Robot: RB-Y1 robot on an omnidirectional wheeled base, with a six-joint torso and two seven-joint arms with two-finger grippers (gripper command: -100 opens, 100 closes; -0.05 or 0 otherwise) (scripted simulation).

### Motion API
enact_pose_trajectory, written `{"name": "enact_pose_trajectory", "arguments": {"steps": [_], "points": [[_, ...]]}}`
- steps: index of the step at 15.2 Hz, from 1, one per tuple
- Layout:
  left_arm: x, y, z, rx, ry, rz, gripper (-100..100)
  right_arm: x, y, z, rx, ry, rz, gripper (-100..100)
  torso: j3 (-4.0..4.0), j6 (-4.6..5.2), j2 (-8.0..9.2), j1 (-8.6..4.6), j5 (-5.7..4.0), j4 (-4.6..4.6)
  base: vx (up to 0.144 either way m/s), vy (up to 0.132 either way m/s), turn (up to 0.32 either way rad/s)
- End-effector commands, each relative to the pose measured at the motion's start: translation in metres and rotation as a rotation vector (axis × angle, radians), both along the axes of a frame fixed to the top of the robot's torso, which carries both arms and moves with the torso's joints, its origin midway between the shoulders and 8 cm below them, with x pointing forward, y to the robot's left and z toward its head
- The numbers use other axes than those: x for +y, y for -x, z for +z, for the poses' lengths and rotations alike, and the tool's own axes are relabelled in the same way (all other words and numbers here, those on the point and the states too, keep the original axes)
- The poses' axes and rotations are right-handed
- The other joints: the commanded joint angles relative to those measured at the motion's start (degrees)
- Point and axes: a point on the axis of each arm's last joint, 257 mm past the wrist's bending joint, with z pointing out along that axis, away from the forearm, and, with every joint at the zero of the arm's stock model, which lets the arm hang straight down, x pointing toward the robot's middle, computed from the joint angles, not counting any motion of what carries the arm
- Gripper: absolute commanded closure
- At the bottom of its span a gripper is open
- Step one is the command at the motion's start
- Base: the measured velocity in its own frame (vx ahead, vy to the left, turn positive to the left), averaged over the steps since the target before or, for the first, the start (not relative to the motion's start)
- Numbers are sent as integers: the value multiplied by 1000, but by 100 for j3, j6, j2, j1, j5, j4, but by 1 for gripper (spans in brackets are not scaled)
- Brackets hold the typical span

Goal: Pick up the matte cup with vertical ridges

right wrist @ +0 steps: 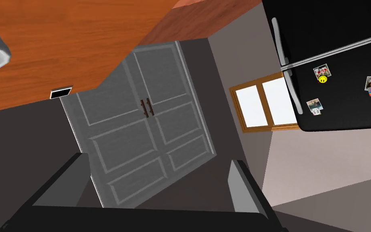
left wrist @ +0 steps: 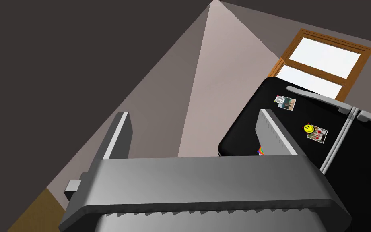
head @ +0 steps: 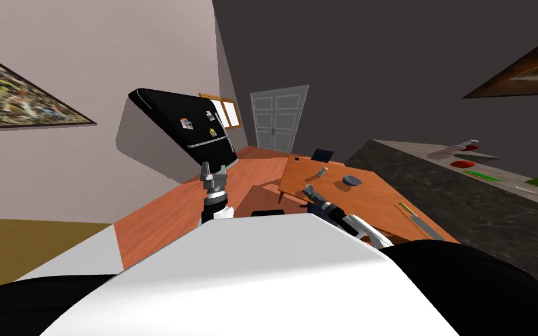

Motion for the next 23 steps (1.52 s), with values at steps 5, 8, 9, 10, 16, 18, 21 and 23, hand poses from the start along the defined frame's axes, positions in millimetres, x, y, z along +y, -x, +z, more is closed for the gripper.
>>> {"name": "enact_pose_trajectory", "arguments": {"steps": [5,8,9,10,16,18,21,23], "points": [[0,0,0,0,0,0,0,-62,42,-52,161,194,-1,-100,-1,2,-1,4,1,-1,54,41,197],[0,0,0,0,0,0,0,-82,58,-66,215,258,3,-100,2,3,4,1,0,1,44,27,135],[0,0,0,0,0,0,0,-82,59,-66,215,258,3,-100,2,3,3,1,0,1,35,17,74],[0,0,0,0,0,0,0,-96,71,-74,253,314,19,-100,3,5,6,-1,-1,1,38,25,194],[0,0,0,0,0,0,0,-142,113,-99,372,432,23,-100,2,3,3,1,0,1,47,26,166],[0,0,0,0,0,0,0,-160,132,-108,424,483,33,-100,-2,2,-3,5,0,-1,69,36,228],[0,0,0,0,0,0,0,-189,168,-120,514,571,62,-100,-1,4,-1,4,0,0,58,28,210],[0,0,0,0,0,0,0,-193,172,-121,523,574,56,-100,-1,3,-1,1,1,0,51,9,116]]}}
